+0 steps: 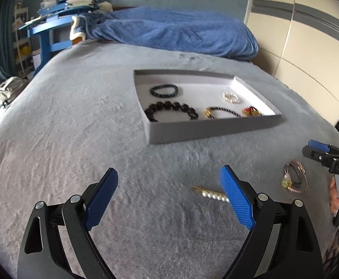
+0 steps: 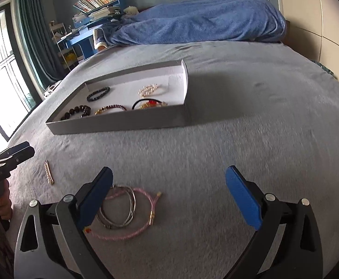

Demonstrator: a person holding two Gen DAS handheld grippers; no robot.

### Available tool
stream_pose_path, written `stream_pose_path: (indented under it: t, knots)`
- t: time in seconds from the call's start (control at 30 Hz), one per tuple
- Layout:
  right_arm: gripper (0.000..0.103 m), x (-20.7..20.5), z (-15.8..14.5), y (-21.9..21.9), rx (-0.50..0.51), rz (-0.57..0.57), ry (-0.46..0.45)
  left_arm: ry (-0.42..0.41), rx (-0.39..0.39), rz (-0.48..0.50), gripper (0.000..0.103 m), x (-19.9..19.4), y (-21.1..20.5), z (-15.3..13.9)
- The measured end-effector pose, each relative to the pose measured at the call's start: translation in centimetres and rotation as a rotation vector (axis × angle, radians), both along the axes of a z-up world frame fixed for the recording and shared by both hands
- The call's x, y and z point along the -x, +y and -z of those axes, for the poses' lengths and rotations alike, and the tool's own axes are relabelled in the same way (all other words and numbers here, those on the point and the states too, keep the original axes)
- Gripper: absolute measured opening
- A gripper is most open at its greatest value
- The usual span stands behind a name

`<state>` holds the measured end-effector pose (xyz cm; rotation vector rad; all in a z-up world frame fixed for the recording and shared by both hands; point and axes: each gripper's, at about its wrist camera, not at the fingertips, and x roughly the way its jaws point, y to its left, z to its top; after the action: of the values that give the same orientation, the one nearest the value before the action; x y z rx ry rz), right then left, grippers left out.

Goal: Organize jewelry
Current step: 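Move both open tools back toward the remaining jewelry on the bed, then close the left tool on the pearl bar hair clip while the right tool grasps the silver hoop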

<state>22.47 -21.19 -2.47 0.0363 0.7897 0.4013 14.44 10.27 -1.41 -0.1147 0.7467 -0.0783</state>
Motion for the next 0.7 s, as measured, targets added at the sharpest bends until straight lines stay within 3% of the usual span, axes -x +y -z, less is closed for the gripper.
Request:
stream_pose_path:
  t: [0.17,0.3,0.37,0.6,0.7]
  knots:
    - [0.097,1.4,0.6,-0.2,0.006,0.012,0.014,0.058,0.01,0.05,0.089,-0.1,-1.7,0.5]
    - [0.096,2.6,0.6,0.3,0.034,-0.005,0.0,0.098,0.066,0.053,0.087,0.4,-2.9,0.8]
    - [0.096,3.1,0.6,0.8,0.049,-0.026,-0.008,0.122,0.08,0.057,0.071,0.5,-3.5,1.2]
    - [0.084,4.3,0.6,2.4,0.069,-0.099,-0.019,0.169,0.093,0.023,0.053,-0.2,-4.0,2.0]
    - [0.077,4.3,0.5,2.2,0.052,-0.095,-0.019,0.161,0.07,0.016,0.034,-0.6,-4.1,2.3]
